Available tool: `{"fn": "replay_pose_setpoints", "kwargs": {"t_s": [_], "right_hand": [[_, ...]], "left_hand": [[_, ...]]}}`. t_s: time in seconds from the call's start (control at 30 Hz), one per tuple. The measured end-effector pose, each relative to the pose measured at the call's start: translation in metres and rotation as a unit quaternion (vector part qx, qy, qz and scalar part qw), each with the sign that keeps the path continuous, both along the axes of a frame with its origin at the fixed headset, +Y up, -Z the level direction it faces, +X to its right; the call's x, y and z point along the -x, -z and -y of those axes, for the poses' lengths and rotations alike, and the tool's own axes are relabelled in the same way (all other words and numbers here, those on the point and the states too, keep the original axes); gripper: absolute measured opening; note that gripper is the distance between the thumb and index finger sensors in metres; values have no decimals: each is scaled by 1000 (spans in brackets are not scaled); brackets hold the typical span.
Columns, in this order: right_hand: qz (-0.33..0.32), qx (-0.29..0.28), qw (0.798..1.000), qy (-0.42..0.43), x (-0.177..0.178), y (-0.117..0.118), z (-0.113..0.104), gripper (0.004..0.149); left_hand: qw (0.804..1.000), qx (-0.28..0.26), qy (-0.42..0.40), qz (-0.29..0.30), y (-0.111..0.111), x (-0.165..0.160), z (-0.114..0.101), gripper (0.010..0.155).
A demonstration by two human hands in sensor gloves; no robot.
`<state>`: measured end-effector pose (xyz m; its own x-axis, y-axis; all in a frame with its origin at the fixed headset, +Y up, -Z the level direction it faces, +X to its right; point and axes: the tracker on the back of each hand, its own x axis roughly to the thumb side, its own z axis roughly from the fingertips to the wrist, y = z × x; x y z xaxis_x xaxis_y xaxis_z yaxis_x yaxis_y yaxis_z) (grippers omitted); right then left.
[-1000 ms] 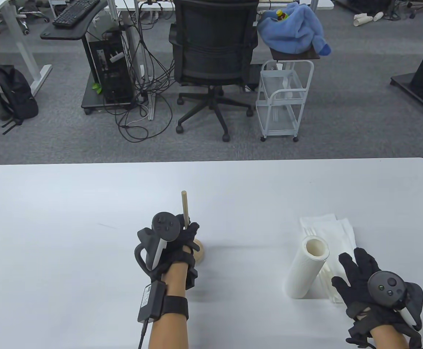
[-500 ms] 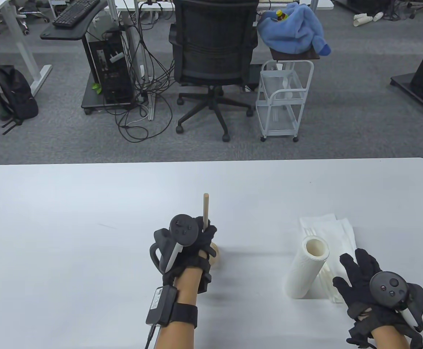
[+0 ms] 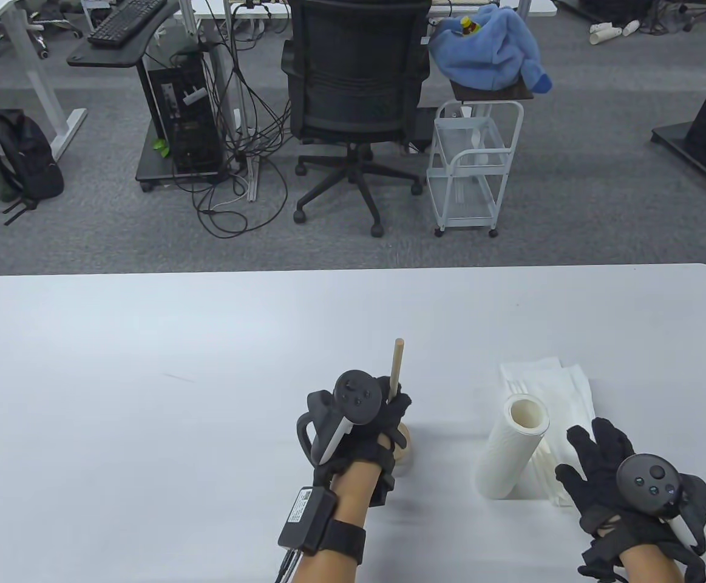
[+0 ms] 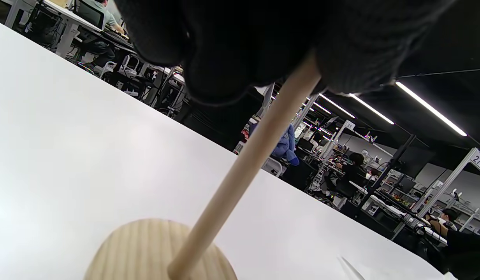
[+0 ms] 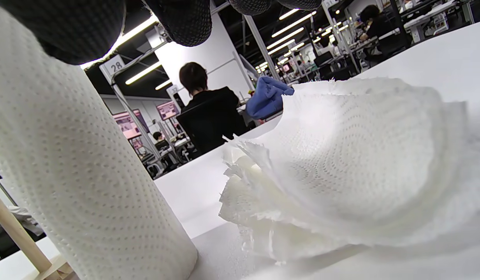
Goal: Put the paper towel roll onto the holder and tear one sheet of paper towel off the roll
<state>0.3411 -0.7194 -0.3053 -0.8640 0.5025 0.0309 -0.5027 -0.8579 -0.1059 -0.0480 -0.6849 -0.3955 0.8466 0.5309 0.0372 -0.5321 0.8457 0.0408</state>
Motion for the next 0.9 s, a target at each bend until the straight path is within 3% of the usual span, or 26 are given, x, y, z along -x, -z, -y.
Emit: {"fn": "replay_pose_setpoints", "kwargs": {"t_s": [0.3, 0.47, 0.67, 0.9], "right_hand": [[-1, 2, 1000, 2, 0, 0, 0, 68], [-3, 2, 1000, -1, 1, 0, 0, 68], [-3, 2, 1000, -1, 1, 0, 0, 68], [6, -2, 1000, 0, -2, -1, 0, 70]], "left_hand": [[1000, 16, -12, 6, 0, -3, 9, 47], [999, 15, -24, 22, -9, 7, 3, 73], [999, -15, 47, 24, -42, 39, -9, 81], [998, -24, 66, 2, -82, 84, -2, 83]]}}
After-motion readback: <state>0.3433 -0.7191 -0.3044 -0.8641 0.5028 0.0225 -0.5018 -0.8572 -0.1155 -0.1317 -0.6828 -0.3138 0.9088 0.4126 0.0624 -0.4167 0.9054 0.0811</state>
